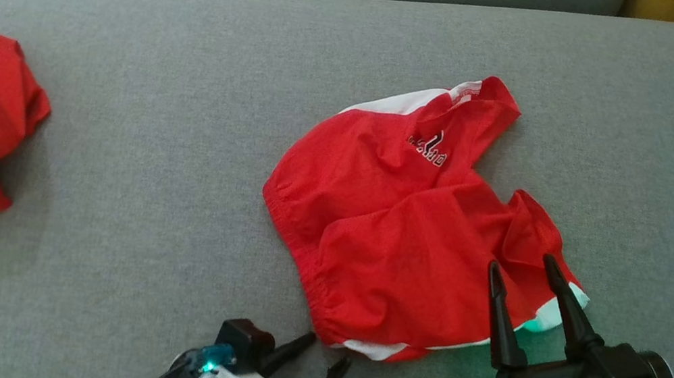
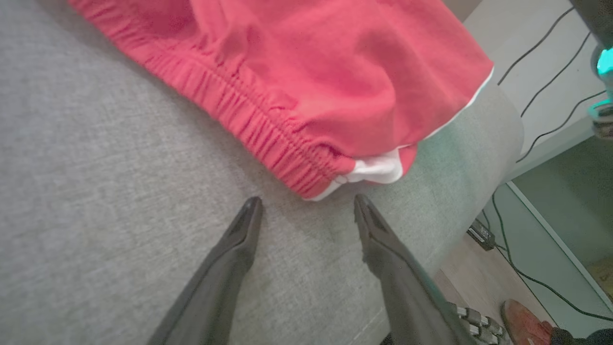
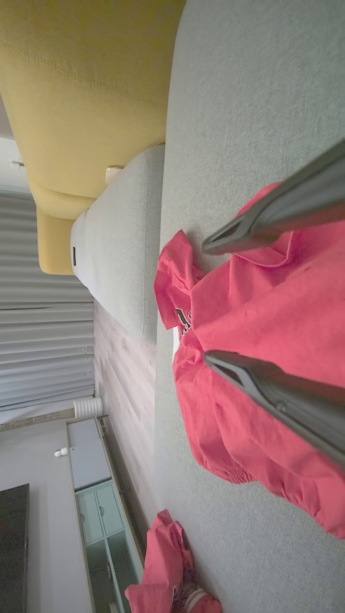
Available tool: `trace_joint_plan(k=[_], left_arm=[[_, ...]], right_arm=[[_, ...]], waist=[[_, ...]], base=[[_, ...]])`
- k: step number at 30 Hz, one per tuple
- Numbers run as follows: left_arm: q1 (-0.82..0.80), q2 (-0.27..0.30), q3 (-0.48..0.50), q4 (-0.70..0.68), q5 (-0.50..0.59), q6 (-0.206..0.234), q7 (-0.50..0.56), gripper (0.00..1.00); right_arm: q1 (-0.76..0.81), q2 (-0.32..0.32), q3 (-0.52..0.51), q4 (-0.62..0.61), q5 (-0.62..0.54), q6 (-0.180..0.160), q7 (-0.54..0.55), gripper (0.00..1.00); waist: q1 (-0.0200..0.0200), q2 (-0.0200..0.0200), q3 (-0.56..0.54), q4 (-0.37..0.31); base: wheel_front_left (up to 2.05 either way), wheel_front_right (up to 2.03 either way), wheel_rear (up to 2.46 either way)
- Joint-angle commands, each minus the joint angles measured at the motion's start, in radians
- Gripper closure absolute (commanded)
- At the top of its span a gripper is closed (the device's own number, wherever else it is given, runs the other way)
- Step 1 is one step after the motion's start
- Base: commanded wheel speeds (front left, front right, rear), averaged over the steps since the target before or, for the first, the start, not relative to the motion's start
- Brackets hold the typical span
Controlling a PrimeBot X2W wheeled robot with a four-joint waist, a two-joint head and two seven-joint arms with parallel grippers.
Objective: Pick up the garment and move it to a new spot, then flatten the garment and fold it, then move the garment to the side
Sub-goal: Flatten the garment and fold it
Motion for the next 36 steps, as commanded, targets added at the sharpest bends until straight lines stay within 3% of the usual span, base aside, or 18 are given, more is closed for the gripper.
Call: trace_joint_plan(k=[1, 8, 9, 11, 12, 15, 24, 31, 32, 33, 36], left_arm=[[-0.033, -0.007, 0.011, -0.005, -0.011, 0.0, -0.005, 0.0], [-0.066, -0.007, -0.007, 0.018, -0.017, 0.0, -0.005, 0.0], [-0.069, -0.008, -0.009, 0.016, -0.019, 0.0, -0.005, 0.23], [-0.077, -0.008, -0.006, 0.004, -0.014, 0.0, -0.005, 0.82], [-0.079, -0.008, -0.008, -0.001, -0.01, 0.0, -0.005, 1.0], [-0.084, -0.004, -0.007, -0.013, 0.016, 0.0, -0.005, 1.0], [-0.023, 0.107, 0.126, -0.123, 0.133, 0.0, -0.005, 1.0], [-0.002, 0.121, -0.01, -0.212, -0.013, 0.0, -0.005, 1.0], [-0.008, 0.113, -0.027, -0.204, -0.031, 0.0, -0.005, 0.59], [-0.017, 0.103, -0.041, -0.192, -0.044, 0.0, -0.005, 0.02], [-0.037, 0.077, -0.054, -0.166, -0.066, 0.0, -0.005, 0.0]], right_arm=[[-0.04, -0.013, 0.02, -0.035, -0.01, 0.008, -0.006, 0.0], [-0.053, -0.013, 0.015, -0.041, -0.013, 0.008, -0.006, 0.0], [-0.054, -0.013, 0.015, -0.041, -0.014, 0.008, -0.006, 0.0], [-0.056, -0.013, 0.013, -0.042, -0.014, 0.008, -0.006, 0.0], [-0.056, -0.013, 0.012, -0.042, -0.014, 0.008, -0.006, 0.0], [-0.054, -0.013, 0.004, -0.041, -0.015, 0.008, -0.006, 0.0], [-0.025, 0.0, -0.061, 0.031, -0.064, 0.008, -0.006, 0.0], [-0.025, 0.01, -0.063, 0.038, -0.069, 0.008, -0.006, 0.0], [-0.028, 0.011, -0.06, 0.038, -0.068, 0.008, -0.006, 0.0], [-0.032, 0.011, -0.057, 0.038, -0.068, 0.008, -0.006, 0.0], [-0.04, 0.011, -0.051, 0.037, -0.067, 0.008, -0.006, 0.0]], waist=[[-0.0001, 0.0, 0.002, -0.002], [-0.0001, 0.0, 0.017, -0.007], [-0.0001, 0.0, 0.019, -0.007], [-0.0001, 0.0, 0.023, -0.006], [-0.0001, 0.0, 0.024, -0.005], [-0.0001, 0.0, 0.024, 0.002], [-0.0001, 0.0, 0.012, 0.056], [-0.0001, 0.0, 0.021, 0.072], [-0.0001, 0.0, 0.024, 0.071], [-0.0001, 0.0, 0.028, 0.069], [-0.0001, 0.0, 0.034, 0.064]], base=[[0.0, 0.0, 0.0], [0.0, 0.0, 0.0], [0.0, 0.0, 0.0], [0.0, 0.0, 0.0], [0.0, 0.0, 0.0], [0.0, 0.0, 0.0], [0.0, 0.0, 0.0], [0.0, 0.0, 0.0], [0.0, 0.0, 0.0], [0.0, 0.0, 0.0], [0.0, 0.0, 0.0]])
